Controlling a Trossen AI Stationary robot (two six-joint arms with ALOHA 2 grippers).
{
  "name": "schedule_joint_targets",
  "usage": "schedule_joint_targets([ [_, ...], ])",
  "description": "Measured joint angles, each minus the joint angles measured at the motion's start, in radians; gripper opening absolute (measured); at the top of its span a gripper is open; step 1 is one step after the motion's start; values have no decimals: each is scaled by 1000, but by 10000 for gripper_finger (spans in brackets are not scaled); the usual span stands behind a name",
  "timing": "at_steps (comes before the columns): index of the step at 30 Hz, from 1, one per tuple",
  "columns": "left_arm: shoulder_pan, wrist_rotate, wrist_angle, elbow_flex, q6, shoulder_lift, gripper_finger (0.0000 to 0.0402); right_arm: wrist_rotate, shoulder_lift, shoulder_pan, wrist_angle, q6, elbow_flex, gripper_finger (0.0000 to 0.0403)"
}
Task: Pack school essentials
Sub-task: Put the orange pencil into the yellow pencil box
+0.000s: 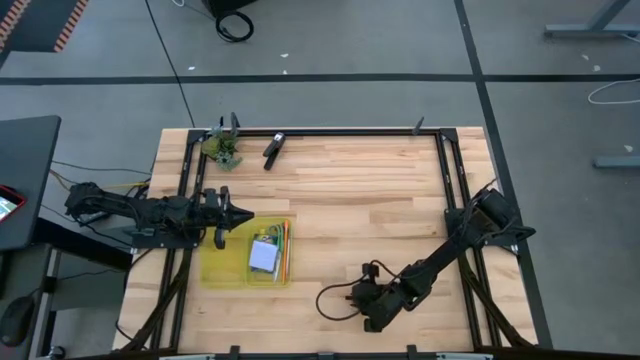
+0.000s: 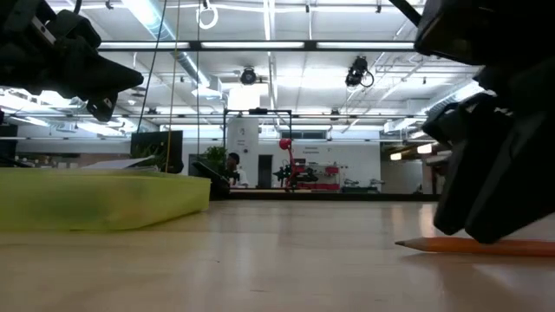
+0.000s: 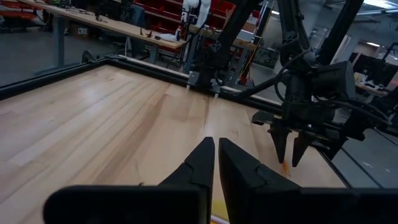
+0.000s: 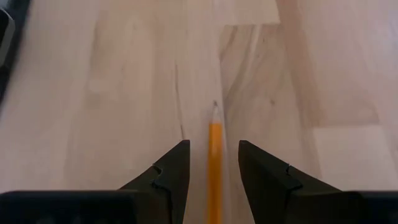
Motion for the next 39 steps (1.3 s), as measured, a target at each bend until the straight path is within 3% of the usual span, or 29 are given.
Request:
schedule_joint_targets([
  [28, 0, 0, 0, 0, 0, 0, 40, 49, 40, 11, -72, -98, 4, 141],
  [39, 0, 0, 0, 0, 0, 0, 29, 54, 41, 11, -84, -138, 4, 82],
])
